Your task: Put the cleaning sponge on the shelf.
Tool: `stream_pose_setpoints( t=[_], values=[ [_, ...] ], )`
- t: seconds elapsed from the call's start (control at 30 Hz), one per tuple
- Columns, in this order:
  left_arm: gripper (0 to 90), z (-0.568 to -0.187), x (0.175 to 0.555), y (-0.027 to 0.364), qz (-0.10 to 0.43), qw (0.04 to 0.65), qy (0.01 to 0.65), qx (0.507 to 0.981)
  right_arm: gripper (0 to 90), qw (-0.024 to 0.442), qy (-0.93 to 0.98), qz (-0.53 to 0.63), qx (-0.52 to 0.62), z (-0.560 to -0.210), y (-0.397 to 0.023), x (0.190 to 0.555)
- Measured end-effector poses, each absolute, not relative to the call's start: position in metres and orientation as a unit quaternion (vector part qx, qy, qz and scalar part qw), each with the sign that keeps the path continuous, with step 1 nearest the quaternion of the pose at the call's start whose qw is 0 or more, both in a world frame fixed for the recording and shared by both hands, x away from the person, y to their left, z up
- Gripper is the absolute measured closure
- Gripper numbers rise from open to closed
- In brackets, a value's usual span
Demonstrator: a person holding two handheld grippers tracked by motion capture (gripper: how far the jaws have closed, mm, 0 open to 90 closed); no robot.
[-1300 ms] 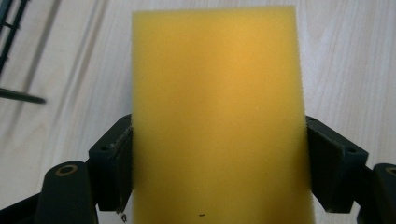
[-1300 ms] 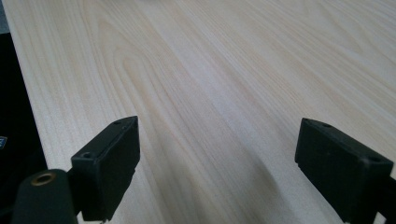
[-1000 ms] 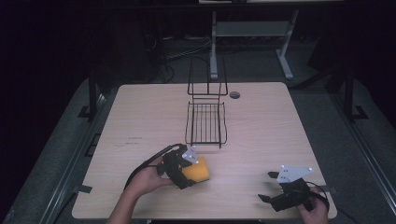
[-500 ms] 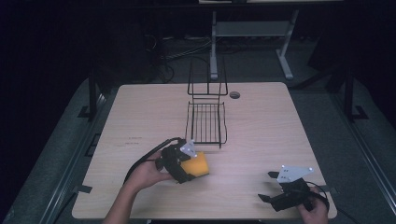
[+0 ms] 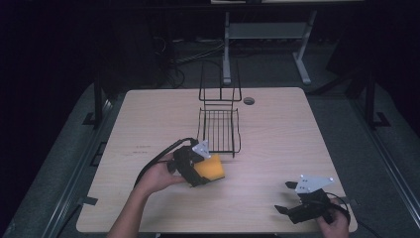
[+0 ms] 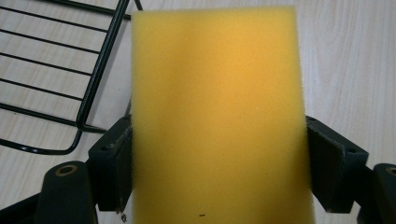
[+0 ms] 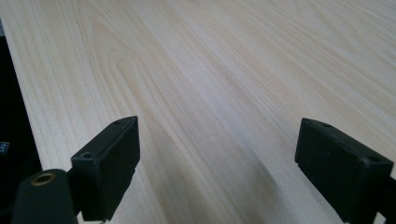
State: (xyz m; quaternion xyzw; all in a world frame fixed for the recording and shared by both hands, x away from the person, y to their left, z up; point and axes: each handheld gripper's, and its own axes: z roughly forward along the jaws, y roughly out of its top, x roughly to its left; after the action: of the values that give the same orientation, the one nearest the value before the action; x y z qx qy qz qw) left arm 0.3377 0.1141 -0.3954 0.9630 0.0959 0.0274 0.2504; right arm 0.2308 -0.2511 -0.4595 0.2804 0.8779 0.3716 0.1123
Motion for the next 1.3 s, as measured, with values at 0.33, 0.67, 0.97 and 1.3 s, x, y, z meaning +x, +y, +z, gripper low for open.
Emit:
stream_pose_setpoints(
  t=[0.33, 0.67, 0.97, 1.3],
  values=[
    [21.5, -0.386, 0.348, 0.11, 0.032, 0.251, 0.09, 0.963, 13.7, 0.113, 0.877, 0.372, 0.283, -0.459, -0.252, 0.231],
    [21.5, -0.381, 0.361, 0.107, 0.03, 0.249, 0.088, 0.964, 13.7, 0.114, 0.876, 0.372, 0.286, -0.46, -0.255, 0.23],
    [21.5, -0.373, 0.373, 0.104, 0.03, 0.248, 0.087, 0.964, 13.7, 0.113, 0.873, 0.373, 0.292, -0.46, -0.258, 0.231],
    [21.5, -0.37, 0.384, 0.103, 0.028, 0.244, 0.084, 0.966, 13.7, 0.115, 0.872, 0.372, 0.295, -0.46, -0.259, 0.231]
  ],
)
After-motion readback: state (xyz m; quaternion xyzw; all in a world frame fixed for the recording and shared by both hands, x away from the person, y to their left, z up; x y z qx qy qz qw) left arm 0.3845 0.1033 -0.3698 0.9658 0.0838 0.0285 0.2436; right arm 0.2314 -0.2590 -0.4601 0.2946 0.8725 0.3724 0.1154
